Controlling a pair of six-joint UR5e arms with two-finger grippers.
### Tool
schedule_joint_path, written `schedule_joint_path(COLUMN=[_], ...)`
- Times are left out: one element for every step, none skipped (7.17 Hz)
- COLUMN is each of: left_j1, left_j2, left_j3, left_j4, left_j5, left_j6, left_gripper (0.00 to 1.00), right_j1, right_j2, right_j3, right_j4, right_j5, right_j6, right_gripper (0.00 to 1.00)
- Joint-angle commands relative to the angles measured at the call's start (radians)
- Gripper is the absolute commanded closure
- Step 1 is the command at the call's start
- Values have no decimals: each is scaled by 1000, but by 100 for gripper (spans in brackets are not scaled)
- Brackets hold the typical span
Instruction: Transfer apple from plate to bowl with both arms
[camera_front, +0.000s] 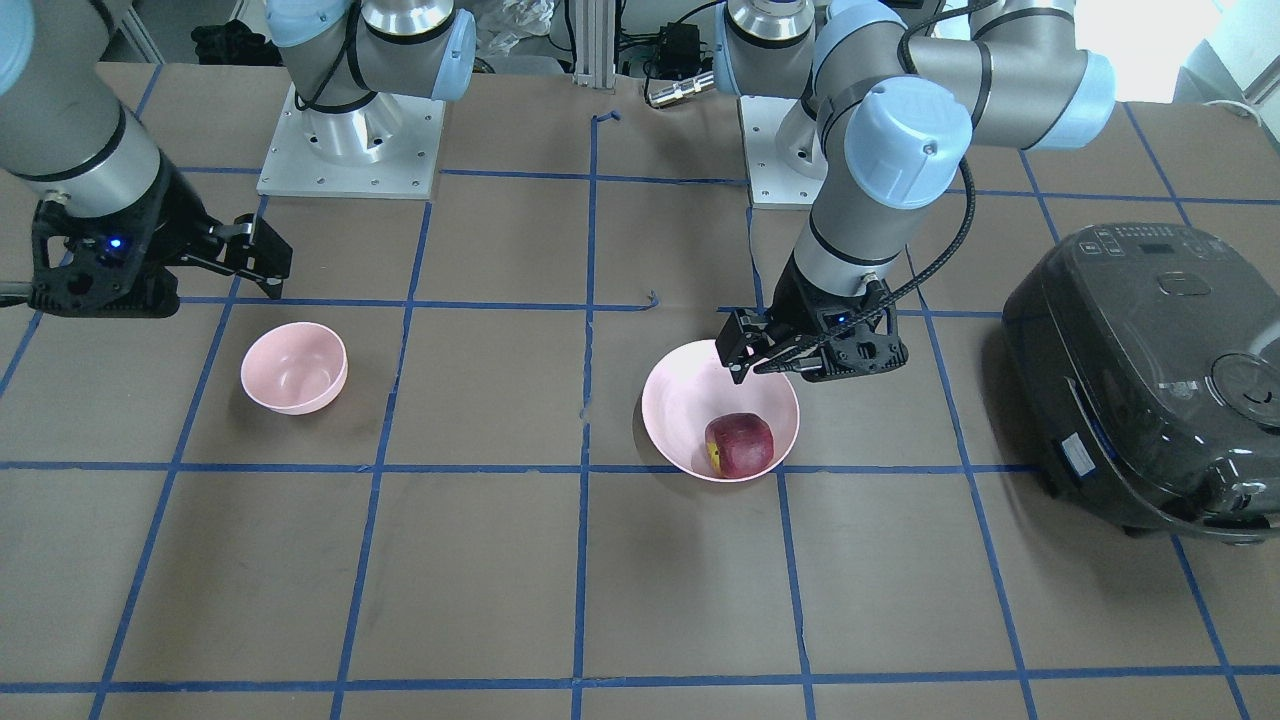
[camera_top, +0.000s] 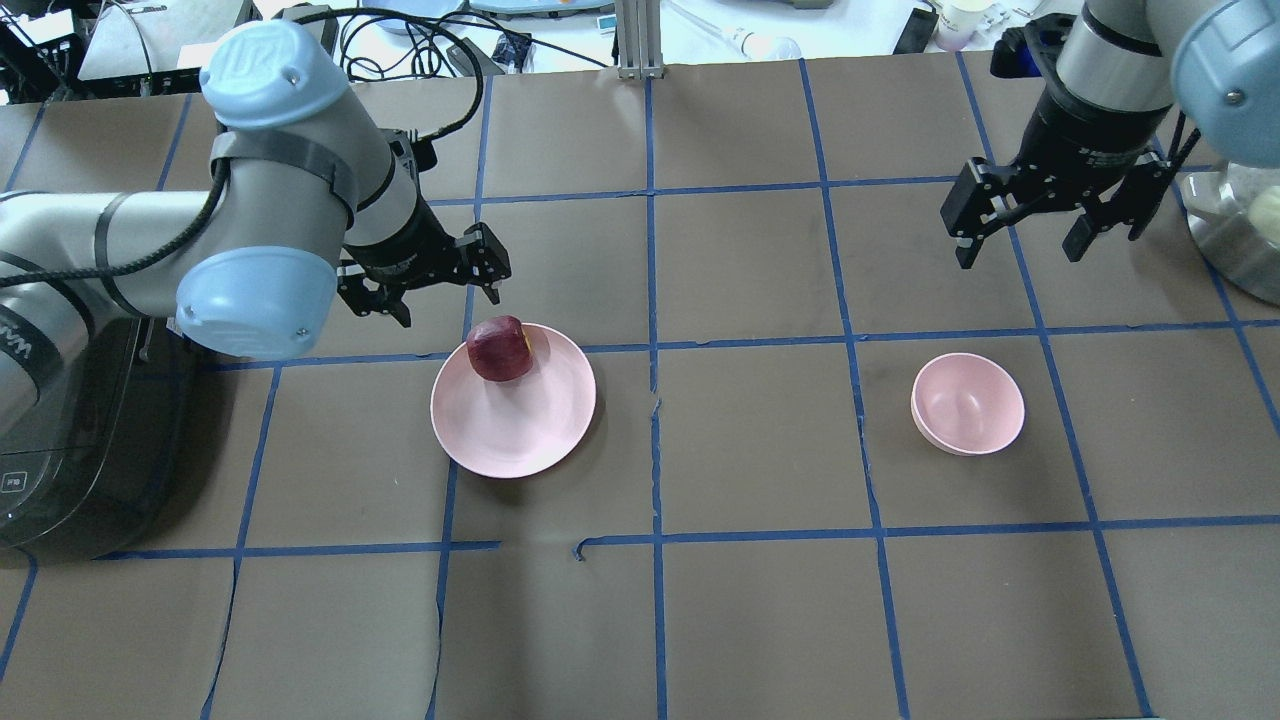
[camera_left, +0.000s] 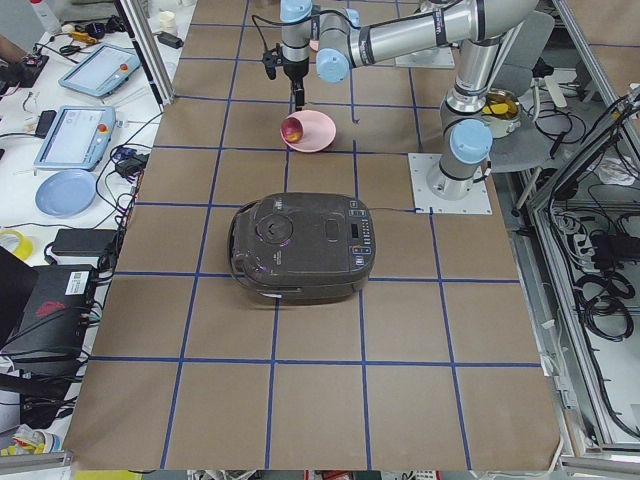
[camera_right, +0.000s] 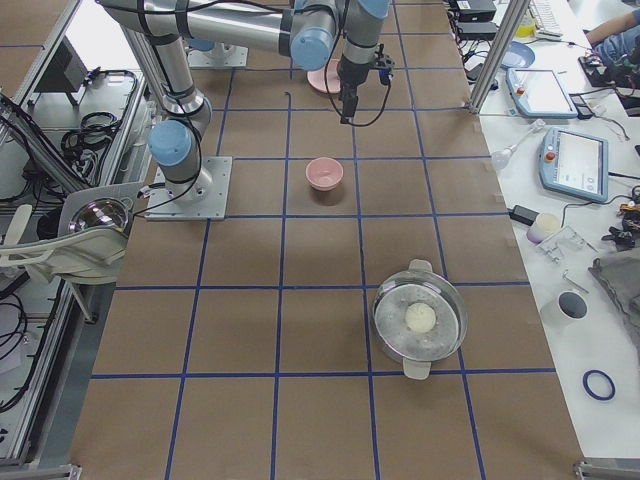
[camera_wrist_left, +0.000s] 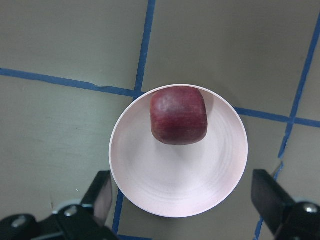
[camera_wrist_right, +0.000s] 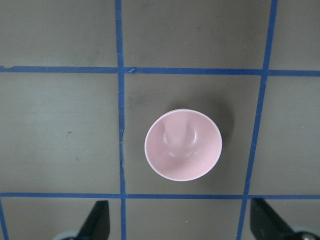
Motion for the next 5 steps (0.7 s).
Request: schedule_joint_path(left_j1=[-9, -14, -15, -15, -14], left_j2=[-39, -61, -78, -104, -143], left_j3=[-131, -160, -159, -159, -157], left_j4=[134, 209, 275, 341, 393], left_j5=[-17, -25, -41, -162, -213], left_j6=[-59, -65, -71, -76, -86], left_gripper=[0, 0, 0, 0, 0], right_j1=[-100, -126, -140, -140, -140], right_j2=[30, 30, 35, 48, 85], right_j3=[138, 217, 284, 347, 392], right_j4=[-202, -282, -348, -416, -482], right_j5=[6, 6, 9, 12, 12], right_j6=[-126, -129, -135, -163, -166], right_gripper=[0, 0, 0, 0, 0])
